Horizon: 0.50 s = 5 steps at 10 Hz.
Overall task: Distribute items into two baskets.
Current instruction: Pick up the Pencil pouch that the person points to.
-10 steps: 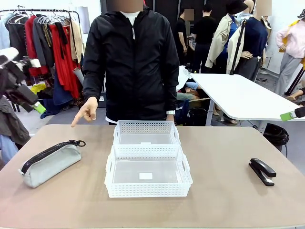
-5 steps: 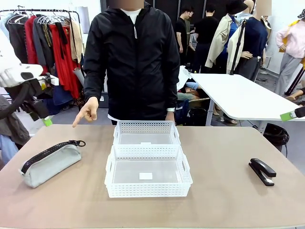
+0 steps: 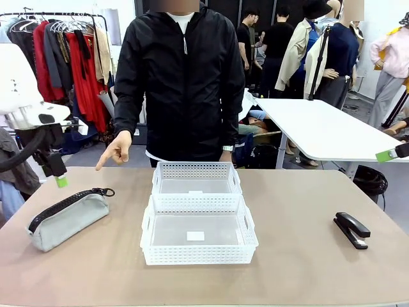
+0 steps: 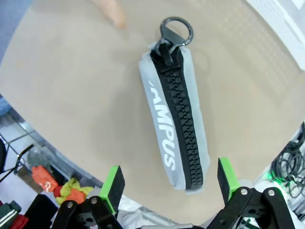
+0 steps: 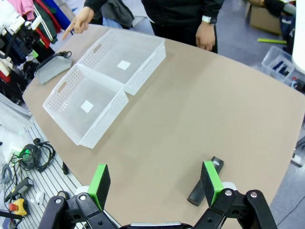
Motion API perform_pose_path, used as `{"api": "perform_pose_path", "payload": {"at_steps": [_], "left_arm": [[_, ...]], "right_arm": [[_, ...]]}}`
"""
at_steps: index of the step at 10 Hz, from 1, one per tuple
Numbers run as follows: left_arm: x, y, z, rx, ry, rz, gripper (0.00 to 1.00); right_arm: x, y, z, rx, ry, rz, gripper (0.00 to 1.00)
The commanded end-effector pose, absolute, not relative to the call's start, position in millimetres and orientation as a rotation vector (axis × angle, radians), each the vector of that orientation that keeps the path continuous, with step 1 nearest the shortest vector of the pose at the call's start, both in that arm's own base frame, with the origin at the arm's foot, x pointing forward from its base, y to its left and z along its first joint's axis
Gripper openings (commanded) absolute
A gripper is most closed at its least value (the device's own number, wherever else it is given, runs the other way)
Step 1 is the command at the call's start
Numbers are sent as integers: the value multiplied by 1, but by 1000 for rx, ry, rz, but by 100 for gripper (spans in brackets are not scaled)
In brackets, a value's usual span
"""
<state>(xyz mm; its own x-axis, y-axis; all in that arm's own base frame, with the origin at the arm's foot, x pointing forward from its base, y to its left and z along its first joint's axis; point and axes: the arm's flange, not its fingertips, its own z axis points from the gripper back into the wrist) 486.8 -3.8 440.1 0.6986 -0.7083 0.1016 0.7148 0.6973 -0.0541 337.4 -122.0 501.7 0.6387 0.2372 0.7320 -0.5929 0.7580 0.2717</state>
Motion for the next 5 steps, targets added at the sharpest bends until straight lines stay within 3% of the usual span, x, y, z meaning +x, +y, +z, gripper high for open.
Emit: {"api": "perform_pose_path", "payload": {"at_steps": [1, 5], "left_arm": [[489, -5, 427, -69, -64, -841, 100], [493, -17, 391, -36, -91, -872, 100]], "right_arm": [[337, -122, 502, 532, -738, 502, 100], [337, -122, 502, 532, -738, 502, 100]]}}
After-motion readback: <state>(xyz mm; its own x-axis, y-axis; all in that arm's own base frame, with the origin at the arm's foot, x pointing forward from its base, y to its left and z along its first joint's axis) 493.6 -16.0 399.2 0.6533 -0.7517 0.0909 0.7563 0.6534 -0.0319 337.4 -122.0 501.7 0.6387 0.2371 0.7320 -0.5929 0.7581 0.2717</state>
